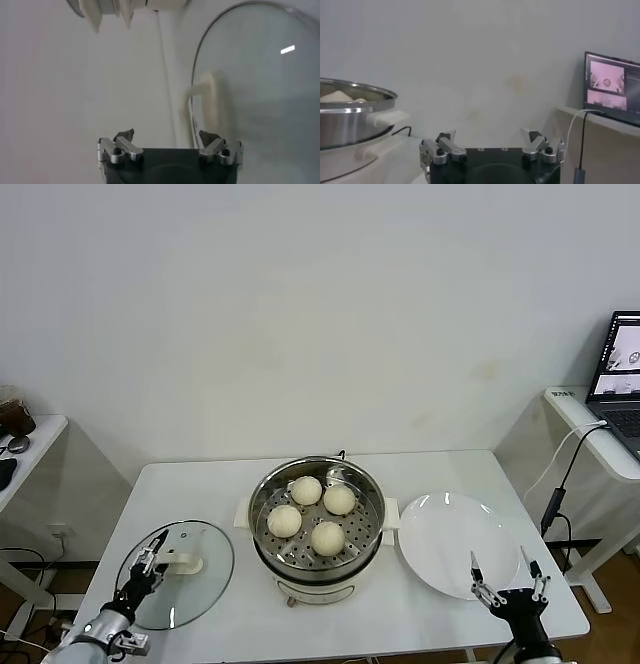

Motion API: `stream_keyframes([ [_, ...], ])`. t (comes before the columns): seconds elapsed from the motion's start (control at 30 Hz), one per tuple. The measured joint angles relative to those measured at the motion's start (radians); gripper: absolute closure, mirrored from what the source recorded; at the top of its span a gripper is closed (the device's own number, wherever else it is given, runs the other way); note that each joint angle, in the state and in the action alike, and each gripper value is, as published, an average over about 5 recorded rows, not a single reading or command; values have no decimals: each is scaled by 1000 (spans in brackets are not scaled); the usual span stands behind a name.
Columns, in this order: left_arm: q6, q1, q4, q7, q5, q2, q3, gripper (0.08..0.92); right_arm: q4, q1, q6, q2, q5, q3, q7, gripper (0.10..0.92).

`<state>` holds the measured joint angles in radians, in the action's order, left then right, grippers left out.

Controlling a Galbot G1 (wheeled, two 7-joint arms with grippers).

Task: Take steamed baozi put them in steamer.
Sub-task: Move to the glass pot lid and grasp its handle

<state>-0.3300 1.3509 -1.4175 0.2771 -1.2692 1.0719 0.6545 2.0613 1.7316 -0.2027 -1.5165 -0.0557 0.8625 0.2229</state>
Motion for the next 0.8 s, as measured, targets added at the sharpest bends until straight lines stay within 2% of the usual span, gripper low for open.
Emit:
stream_keyframes([
  [0.33,-11,-39,55,-3,23,5,-19,588,3,0,7,-2,7,-7,3,203],
  [0.57,-15,-26,37,-4,72,-1,-10,789,10,2,10,4,12,-16,4,203],
  [0.67,-6,0,-2,-8,106,-10,-1,831,14,7,10,8,15,-20,7,203],
  [0.8,30,60,-93,-11,156,-27,19,833,19,14,10,15,19,-23,12,203],
])
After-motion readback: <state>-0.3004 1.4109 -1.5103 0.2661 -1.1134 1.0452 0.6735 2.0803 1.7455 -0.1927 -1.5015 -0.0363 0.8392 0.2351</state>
